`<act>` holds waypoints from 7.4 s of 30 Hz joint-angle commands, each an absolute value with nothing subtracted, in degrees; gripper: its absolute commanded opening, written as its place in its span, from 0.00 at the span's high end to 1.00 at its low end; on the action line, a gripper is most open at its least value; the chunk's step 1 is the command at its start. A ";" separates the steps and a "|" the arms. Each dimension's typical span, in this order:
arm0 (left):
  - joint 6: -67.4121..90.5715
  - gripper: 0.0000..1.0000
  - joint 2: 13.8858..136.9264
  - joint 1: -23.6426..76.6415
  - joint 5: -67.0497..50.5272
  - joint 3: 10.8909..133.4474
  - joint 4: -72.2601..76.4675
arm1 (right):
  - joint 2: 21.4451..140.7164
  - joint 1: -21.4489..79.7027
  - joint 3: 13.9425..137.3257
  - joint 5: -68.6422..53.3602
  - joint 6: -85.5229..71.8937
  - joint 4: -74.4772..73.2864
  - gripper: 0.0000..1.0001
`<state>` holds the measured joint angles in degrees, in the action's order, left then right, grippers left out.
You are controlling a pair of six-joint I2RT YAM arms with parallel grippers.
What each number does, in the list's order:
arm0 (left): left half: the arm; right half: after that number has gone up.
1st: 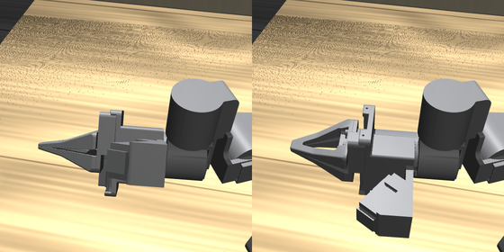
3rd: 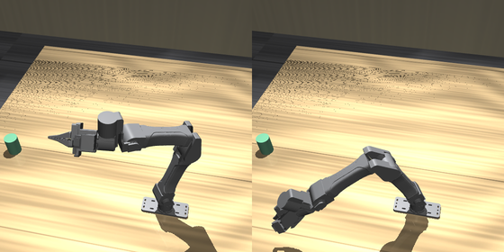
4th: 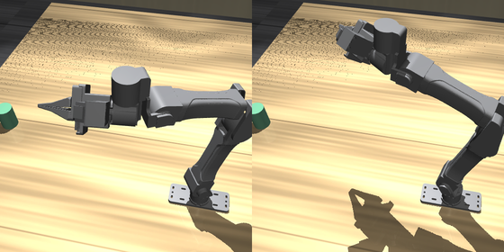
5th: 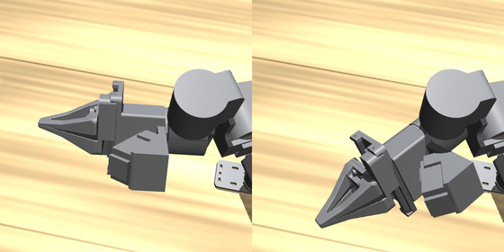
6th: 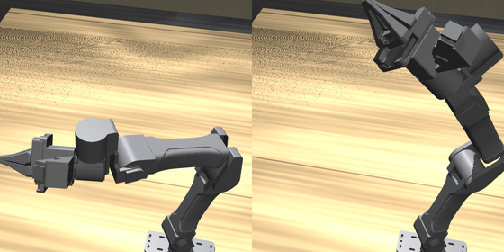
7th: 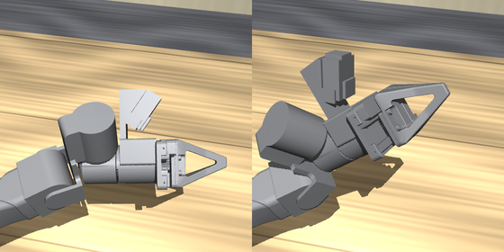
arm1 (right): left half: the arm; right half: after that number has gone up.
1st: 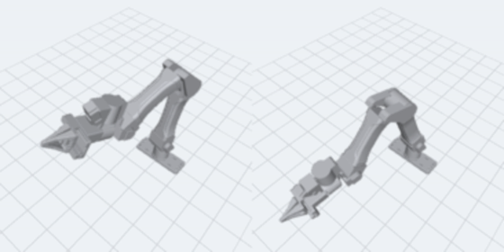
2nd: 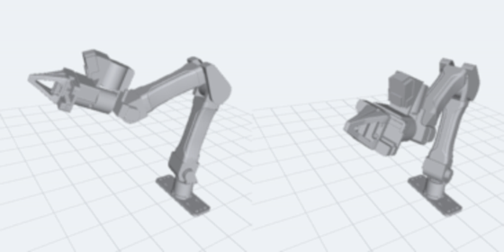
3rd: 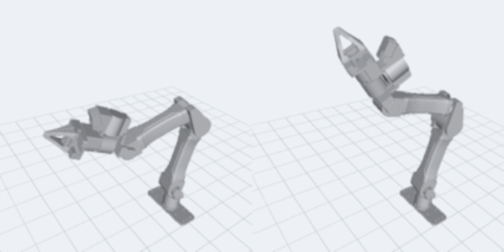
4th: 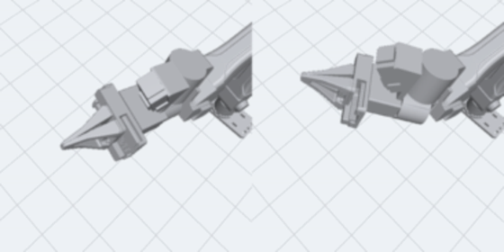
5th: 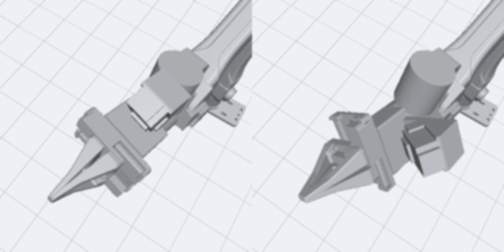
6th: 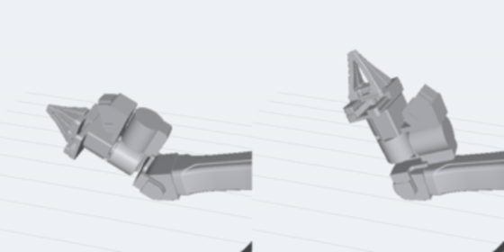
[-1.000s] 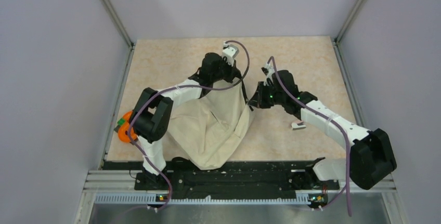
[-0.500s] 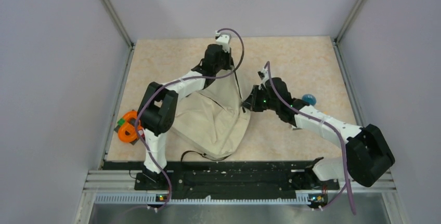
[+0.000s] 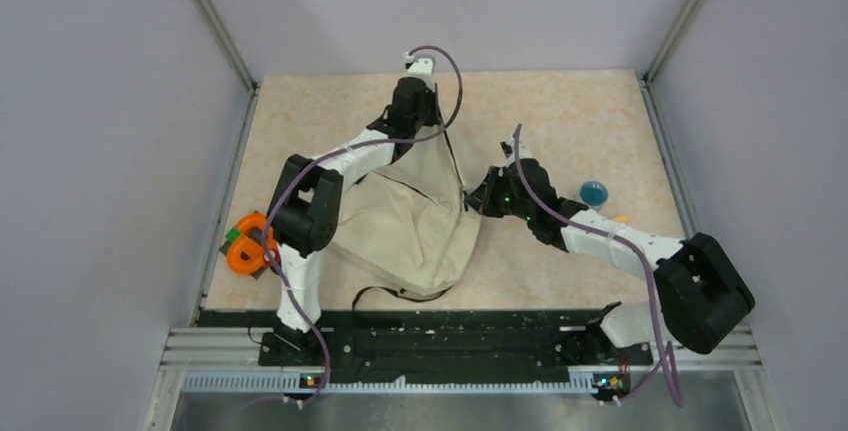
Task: Pack the student bag
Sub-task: Zip the student bag at the center of the board, then unzip the student bag at the center of the board.
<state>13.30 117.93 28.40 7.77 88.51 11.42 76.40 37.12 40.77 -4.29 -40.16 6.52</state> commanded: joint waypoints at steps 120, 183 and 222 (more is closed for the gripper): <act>6.81 1.00 111.74 36.26 -16.14 67.16 19.12 | 111.70 29.70 85.19 10.17 -13.16 -6.31 1.00; 15.57 0.16 69.75 18.19 8.30 52.84 -14.97 | 79.98 31.99 34.18 -20.57 -40.36 15.39 0.57; 14.50 0.33 77.27 13.10 7.49 53.68 -12.61 | 93.97 28.66 52.55 -7.74 -23.81 1.58 1.00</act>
<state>14.87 75.70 13.47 6.70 52.05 -14.37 92.75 29.87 47.57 -12.34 -28.18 2.00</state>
